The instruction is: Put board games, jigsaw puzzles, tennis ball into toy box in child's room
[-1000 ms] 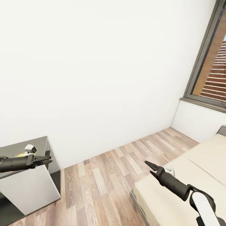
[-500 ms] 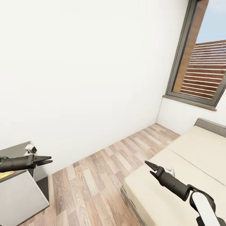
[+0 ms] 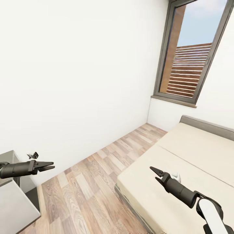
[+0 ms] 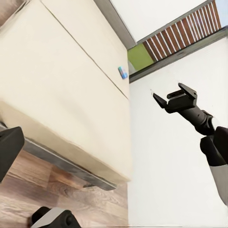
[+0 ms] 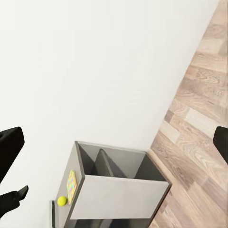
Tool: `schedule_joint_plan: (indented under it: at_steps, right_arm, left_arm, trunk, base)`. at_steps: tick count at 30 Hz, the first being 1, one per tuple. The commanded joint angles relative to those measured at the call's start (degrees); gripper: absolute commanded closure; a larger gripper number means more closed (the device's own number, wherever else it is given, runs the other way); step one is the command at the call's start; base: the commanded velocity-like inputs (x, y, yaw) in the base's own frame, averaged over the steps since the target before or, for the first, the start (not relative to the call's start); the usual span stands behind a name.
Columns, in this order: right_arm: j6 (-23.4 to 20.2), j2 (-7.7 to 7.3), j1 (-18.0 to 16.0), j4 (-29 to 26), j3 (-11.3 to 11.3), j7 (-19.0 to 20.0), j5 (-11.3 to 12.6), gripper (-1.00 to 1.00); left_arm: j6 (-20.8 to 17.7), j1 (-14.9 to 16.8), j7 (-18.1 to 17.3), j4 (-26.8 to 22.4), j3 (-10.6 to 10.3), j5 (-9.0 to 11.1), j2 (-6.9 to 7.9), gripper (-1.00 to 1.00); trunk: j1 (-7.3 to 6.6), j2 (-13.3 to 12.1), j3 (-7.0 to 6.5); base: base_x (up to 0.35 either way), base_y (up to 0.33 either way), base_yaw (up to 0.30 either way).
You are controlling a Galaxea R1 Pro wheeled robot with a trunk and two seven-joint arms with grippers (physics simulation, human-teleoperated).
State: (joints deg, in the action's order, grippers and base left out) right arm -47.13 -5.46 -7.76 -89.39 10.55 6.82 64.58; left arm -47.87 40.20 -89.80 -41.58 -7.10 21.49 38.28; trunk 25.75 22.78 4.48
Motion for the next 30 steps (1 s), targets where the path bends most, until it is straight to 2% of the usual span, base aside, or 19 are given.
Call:
schedule_joint_plan:
  at_steps: [1,23,30]
  right_arm:
    - [-0.3,-0.01,-0.1,0.0,0.1,0.4,-0.3,-1.00]
    - [-0.2,-0.09,-0.1,1.8,0.3,0.4,-0.3,-1.00]
    - [-0.1,-0.02,-0.1,1.9,0.3,0.4,-0.3,-1.00]
  left_arm:
    - [-0.6,0.1,-0.2,0.0,-0.3,0.2,0.06,-1.00]
    - [-0.8,0.1,-0.2,0.0,-0.4,0.1,-0.19,-1.00]
    - [-0.8,0.1,-0.2,0.0,-0.5,0.1,-0.22,-1.00]
  trunk:
    - [0.03,0.1,0.16]
    - [0.03,0.1,0.74]
    - [0.03,0.1,0.82]
  base:
    - [-0.044,0.000,-0.278]
    - [-0.006,0.000,-0.275]
    - [0.000,0.000,-0.096]
